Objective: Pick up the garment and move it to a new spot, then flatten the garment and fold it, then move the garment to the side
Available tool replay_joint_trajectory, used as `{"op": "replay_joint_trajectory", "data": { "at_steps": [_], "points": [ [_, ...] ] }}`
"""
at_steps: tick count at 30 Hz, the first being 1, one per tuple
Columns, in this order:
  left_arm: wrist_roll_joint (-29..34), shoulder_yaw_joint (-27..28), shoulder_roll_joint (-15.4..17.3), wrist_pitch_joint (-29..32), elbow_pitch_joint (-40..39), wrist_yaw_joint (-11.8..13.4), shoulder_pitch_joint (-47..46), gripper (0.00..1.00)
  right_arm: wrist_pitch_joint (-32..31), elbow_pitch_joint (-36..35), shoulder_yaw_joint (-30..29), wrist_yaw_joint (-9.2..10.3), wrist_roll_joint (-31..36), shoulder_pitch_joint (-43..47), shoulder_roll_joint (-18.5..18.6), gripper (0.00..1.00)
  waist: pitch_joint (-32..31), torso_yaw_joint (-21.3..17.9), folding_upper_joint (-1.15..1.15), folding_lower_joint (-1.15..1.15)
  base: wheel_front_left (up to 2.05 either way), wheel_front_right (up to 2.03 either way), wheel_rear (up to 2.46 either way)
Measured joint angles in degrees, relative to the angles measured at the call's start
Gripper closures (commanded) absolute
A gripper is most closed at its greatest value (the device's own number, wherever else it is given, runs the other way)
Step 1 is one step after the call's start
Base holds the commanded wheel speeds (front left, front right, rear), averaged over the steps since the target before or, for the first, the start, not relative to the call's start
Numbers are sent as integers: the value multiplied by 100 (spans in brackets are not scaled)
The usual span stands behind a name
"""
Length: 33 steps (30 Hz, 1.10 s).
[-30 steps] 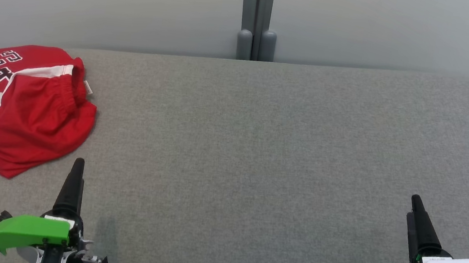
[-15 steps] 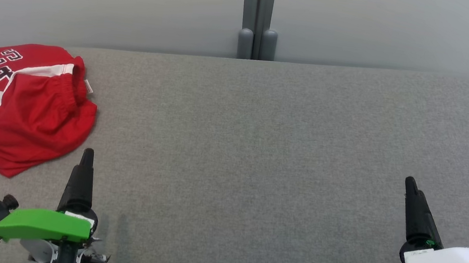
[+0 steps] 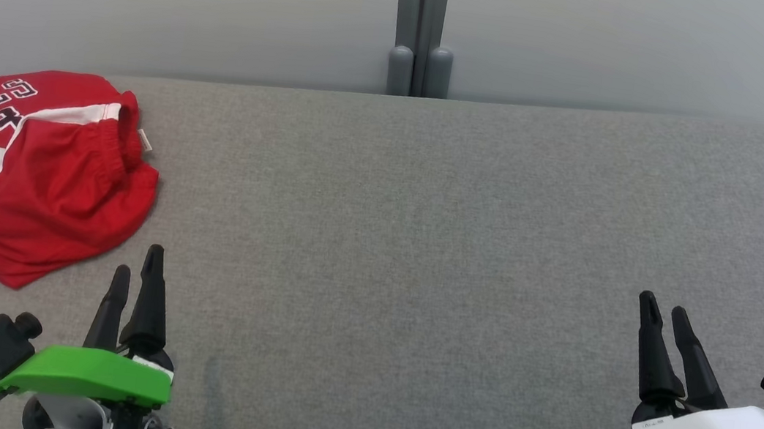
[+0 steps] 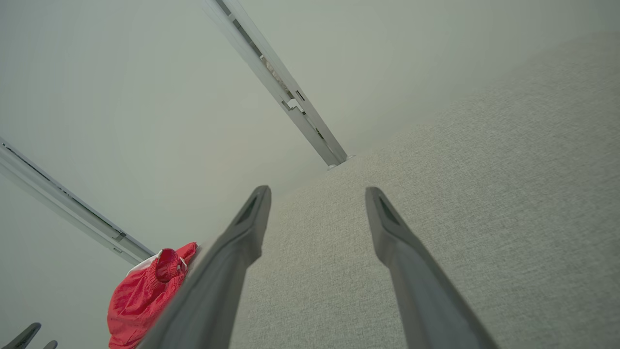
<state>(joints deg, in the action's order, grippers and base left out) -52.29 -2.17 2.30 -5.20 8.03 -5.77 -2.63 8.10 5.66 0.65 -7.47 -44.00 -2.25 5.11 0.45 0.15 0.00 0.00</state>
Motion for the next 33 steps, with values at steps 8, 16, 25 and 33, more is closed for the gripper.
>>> {"op": "replay_joint_trajectory", "data": {
  "at_steps": [8,16,25,33],
  "points": [
    [668,-55,4,-143,26,0,93,0,102,0,-40,0,728,26,-33,0,-3,6,0,0,0,0,0],
    [1292,-140,10,-253,136,-4,140,0,182,51,-26,0,1374,44,-63,0,-22,3,0,0,0,0,0],
    [1716,-196,12,-399,289,-29,213,0,280,141,-1,0,2022,79,-87,0,-57,-13,0,0,0,0,0],
    [2076,-241,15,-499,397,-74,265,0,355,157,-1,0,2568,131,-112,0,-71,-11,0,0,0,0,0]
  ]
}}
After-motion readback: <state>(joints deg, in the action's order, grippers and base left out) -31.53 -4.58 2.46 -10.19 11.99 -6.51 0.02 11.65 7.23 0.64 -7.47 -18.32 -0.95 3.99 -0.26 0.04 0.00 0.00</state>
